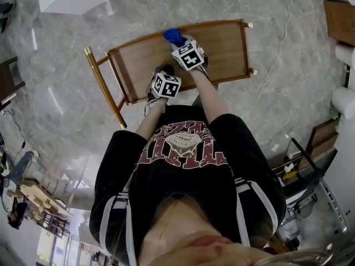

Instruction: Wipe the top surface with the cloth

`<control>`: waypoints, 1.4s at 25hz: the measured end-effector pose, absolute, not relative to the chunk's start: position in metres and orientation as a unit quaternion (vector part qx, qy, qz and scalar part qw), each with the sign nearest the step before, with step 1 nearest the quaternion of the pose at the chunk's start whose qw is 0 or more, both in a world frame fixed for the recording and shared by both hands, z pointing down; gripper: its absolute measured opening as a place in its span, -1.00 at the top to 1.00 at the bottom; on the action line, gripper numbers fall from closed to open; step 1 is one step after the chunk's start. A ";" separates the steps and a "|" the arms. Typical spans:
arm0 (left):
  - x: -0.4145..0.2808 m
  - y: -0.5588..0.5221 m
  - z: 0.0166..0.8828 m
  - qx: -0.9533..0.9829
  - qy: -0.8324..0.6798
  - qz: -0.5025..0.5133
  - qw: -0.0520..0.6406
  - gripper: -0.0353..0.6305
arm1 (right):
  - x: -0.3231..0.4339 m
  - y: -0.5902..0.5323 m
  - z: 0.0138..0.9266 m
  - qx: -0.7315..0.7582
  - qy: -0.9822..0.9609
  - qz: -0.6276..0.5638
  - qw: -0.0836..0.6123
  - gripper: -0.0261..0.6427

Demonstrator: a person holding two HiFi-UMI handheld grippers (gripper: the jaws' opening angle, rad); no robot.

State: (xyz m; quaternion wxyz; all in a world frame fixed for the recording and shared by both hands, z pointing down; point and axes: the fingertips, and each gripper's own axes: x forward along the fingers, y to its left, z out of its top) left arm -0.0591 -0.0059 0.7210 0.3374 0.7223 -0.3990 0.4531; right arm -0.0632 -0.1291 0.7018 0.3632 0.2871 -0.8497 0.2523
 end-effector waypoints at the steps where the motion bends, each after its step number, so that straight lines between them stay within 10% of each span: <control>1: -0.059 -0.006 0.721 0.722 -0.397 0.455 0.336 0.75 | -0.062 -0.130 0.702 0.287 -0.850 0.250 0.364 0.76; 35: -0.055 -0.005 0.724 0.697 -0.392 0.495 0.340 0.75 | 0.063 -0.162 0.706 0.368 -0.810 0.268 0.370 0.76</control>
